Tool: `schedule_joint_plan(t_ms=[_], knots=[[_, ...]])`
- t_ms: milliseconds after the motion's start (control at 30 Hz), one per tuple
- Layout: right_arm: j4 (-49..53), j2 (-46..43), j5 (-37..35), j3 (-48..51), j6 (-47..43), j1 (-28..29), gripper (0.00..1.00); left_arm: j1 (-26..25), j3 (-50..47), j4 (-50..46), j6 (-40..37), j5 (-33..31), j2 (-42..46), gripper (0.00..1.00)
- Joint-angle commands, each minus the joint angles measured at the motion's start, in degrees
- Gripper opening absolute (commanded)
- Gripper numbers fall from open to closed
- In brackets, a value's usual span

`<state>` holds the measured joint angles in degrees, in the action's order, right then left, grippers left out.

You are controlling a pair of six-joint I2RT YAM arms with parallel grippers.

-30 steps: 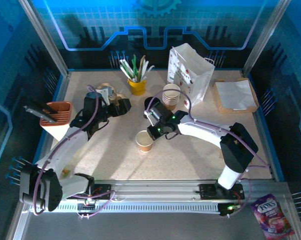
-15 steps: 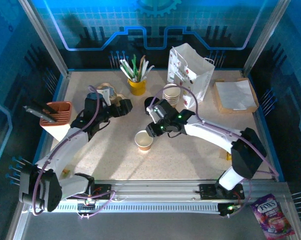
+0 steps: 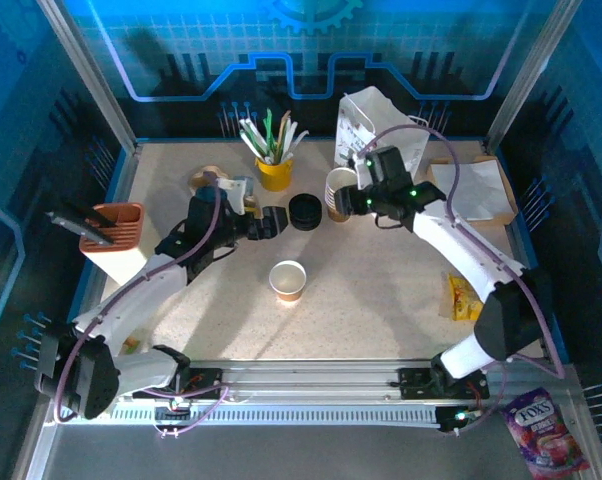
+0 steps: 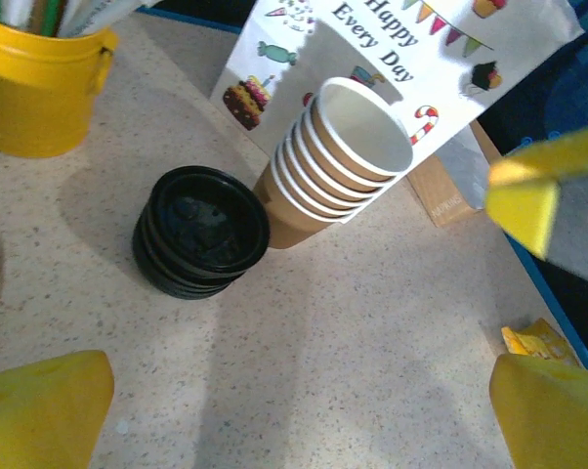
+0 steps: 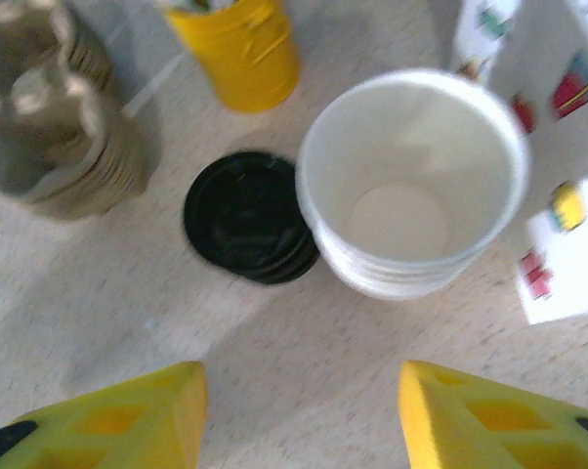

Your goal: Pack the takeout coffee

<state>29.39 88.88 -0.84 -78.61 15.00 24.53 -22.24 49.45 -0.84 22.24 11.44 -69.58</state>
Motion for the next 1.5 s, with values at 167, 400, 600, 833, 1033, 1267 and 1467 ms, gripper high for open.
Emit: schedule_joint_plan(t_ms=[167,400,600,833,1033,1267,1467], knots=[[3.1,12.1,-6.6,-11.0,1.5,-3.1,0.54,-1.9,2.7,-0.9,-2.3,-0.5,-1.0,1.0],[4.0,18.4,-11.2,-16.0,1.1,-3.2,0.49,-2.1,1.7,-0.7,-2.5,-1.1,-0.3,1.0],[4.0,20.5,-12.9,-17.7,0.4,-3.2,0.46,-2.1,0.8,-0.4,-2.5,-1.4,0.1,1.0],[4.7,21.8,-12.9,-19.1,0.1,-3.3,0.32,-2.1,0.4,0.0,-2.5,-1.6,0.2,1.0],[4.8,21.8,-12.4,-19.0,-0.1,-3.3,0.22,-2.1,-0.1,0.1,-2.6,-1.9,0.5,1.0],[5.1,21.8,-12.3,-19.1,-0.5,-3.4,0.16,-2.1,-0.3,0.2,-2.4,-1.9,0.5,1.0],[5.2,21.3,-11.9,-18.9,-0.5,-3.4,0.11,-2.1,-0.4,0.4,-2.4,-1.9,0.4,1.0]])
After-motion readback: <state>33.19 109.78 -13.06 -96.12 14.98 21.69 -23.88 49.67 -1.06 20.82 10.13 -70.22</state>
